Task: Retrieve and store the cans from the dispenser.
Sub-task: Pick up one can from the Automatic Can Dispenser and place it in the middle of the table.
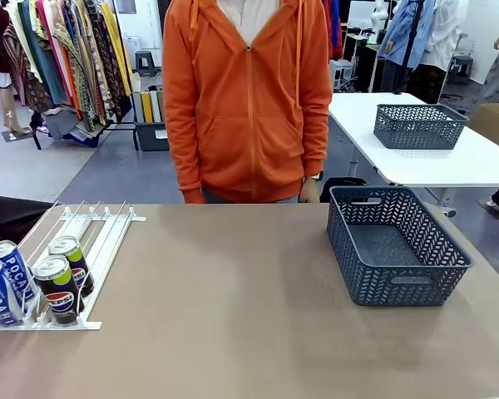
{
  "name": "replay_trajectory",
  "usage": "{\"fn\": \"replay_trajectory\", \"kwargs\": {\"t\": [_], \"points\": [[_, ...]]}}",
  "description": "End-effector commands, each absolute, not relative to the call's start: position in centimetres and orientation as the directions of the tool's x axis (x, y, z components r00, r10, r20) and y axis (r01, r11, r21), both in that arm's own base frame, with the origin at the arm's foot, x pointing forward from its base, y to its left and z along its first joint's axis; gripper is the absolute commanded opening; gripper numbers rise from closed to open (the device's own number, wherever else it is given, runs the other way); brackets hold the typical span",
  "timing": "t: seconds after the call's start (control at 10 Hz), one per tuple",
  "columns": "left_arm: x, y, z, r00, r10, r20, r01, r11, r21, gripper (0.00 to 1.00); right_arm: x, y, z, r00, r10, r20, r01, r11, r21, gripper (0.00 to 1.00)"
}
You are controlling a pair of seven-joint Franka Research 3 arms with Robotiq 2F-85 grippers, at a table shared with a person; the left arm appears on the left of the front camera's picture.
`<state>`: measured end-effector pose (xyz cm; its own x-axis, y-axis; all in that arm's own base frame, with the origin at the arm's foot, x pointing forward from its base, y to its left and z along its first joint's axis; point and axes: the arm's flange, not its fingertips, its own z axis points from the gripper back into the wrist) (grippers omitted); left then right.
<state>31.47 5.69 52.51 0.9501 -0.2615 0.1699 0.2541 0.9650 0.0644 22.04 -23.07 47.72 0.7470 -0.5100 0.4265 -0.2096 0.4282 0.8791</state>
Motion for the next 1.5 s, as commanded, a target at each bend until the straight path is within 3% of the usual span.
{"fn": "replay_trajectory", "kwargs": {"t": [0.0, 0.5, 0.9, 1.4], "points": [[33.8, 5.7, 49.2, 0.967, -0.149, 0.206, 0.159, 0.987, -0.032, 1.0, 22.4, -23.3, 48.1, 0.729, -0.512, 0.454, -0.244, 0.425, 0.872, 1.0], [36.4, 5.9, 44.1, 0.992, -0.021, 0.127, 0.03, 0.997, -0.068, 1.0, 22.4, -23.3, 48.1, 0.729, -0.512, 0.454, -0.244, 0.425, 0.872, 1.0], [37.2, 5.5, 41.5, 0.999, -0.019, 0.031, 0.021, 0.998, -0.06, 1.0, 22.4, -23.3, 48.1, 0.729, -0.512, 0.454, -0.244, 0.425, 0.872, 1.0], [37.4, 5.3, 41.2, 1.0, -0.017, 0.012, 0.017, 0.998, -0.059, 1.0, 22.4, -23.3, 48.1, 0.729, -0.512, 0.454, -0.244, 0.425, 0.872, 1.0]]}}
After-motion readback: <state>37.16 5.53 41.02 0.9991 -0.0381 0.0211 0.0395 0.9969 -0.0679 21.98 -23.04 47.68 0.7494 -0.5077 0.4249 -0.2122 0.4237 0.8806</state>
